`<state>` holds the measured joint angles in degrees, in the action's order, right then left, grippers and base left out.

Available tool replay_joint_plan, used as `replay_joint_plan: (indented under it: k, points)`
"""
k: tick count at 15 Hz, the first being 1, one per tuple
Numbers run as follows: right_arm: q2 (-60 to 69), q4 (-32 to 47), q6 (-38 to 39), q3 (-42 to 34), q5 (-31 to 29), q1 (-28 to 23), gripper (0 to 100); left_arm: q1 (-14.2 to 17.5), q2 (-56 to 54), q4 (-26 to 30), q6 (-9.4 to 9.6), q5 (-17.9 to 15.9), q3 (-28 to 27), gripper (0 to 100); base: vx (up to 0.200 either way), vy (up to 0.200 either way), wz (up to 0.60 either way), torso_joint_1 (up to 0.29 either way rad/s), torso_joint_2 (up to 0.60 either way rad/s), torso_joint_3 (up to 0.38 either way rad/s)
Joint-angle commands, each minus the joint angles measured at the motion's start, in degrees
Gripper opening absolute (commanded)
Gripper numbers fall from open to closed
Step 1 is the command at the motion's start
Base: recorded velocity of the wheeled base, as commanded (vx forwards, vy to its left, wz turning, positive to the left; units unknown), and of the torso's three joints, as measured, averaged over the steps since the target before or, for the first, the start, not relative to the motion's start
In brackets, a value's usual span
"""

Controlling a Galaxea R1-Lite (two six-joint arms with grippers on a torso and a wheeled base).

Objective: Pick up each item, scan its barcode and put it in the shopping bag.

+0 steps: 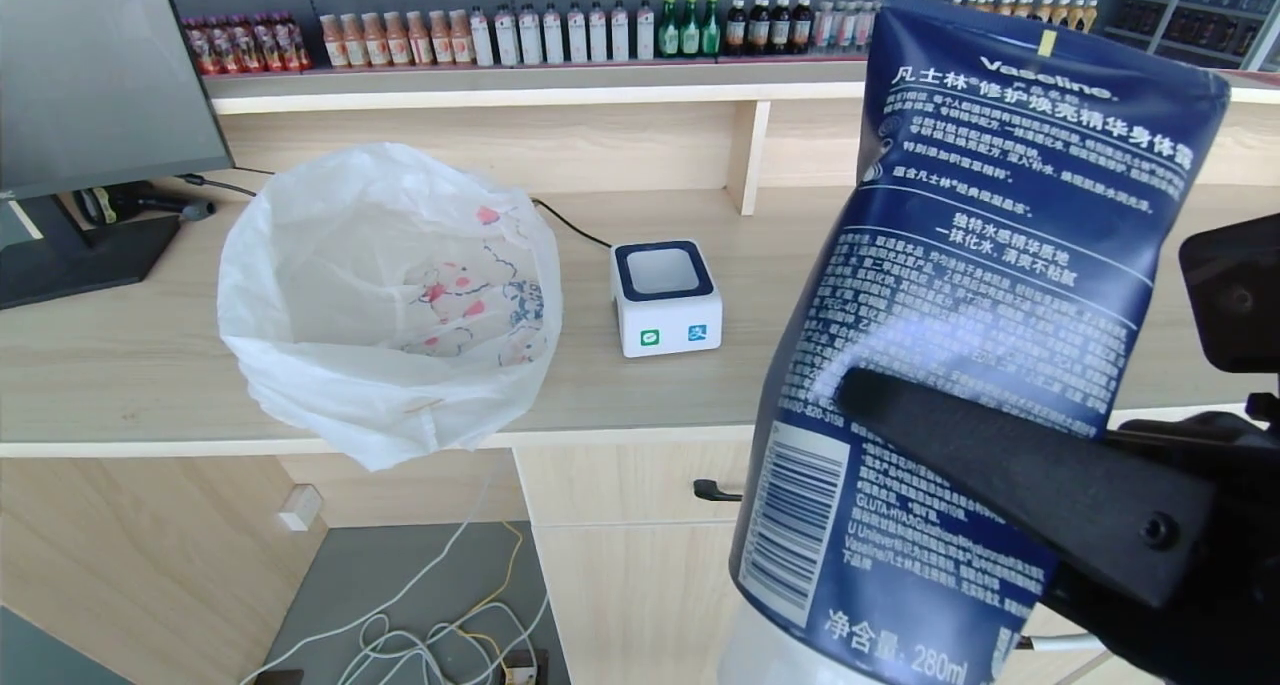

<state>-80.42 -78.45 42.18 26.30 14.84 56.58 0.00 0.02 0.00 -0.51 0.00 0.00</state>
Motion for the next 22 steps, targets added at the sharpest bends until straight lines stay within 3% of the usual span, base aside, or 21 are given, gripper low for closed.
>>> replay_joint_plan:
  k: [1,4,7,11,12,16,20,22]
  points:
    - [-0.26,-0.04,0.10,-0.10,0.02,0.03,0,0.00,-0.02,0.00,-0.02,0.00,0.00,100,0.000,0.000,0.00,0.000,0.00,0.000]
    - [-0.17,0.05,-1.13,-0.37,-0.42,-0.06,0,0.00,-0.02,0.00,-0.02,0.00,0.00,100,0.000,0.000,0.00,0.000,0.00,0.000]
    - [-0.09,0.14,-8.69,-4.67,-1.39,-3.49,0,0.00,-0.02,0.00,-0.02,0.00,0.00,100,0.000,0.000,0.00,0.000,0.00,0.000]
    - [-0.53,0.49,-15.02,-4.85,-14.66,-5.60,0,0.00,-0.02,0.00,-0.02,0.00,0.00,100,0.000,0.000,0.00,0.000,0.00,0.000]
    - [-0.53,0.49,-16.43,-5.11,-15.28,-6.13,0,0.00,-0.02,0.00,-0.02,0.00,0.00,100,0.000,0.000,0.00,0.000,0.00,0.000]
    - [-1.84,0.40,-29.35,-8.63,-16.33,-15.62,0,-0.09,-0.02,0.00,0.16,0.00,0.00,100,0.000,0.000,0.00,0.000,0.00,0.000]
    - [-5.54,-2.94,-37.35,-5.29,-16.33,-22.56,0,0.00,-0.02,0.00,0.16,0.00,0.00,100,0.000,0.000,0.00,0.000,0.00,0.000]
    - [-10.19,-8.83,-45.08,-0.72,-16.51,-25.90,0,0.00,-0.02,0.00,0.16,0.00,0.00,100,0.000,0.000,0.00,0.000,0.00,0.000]
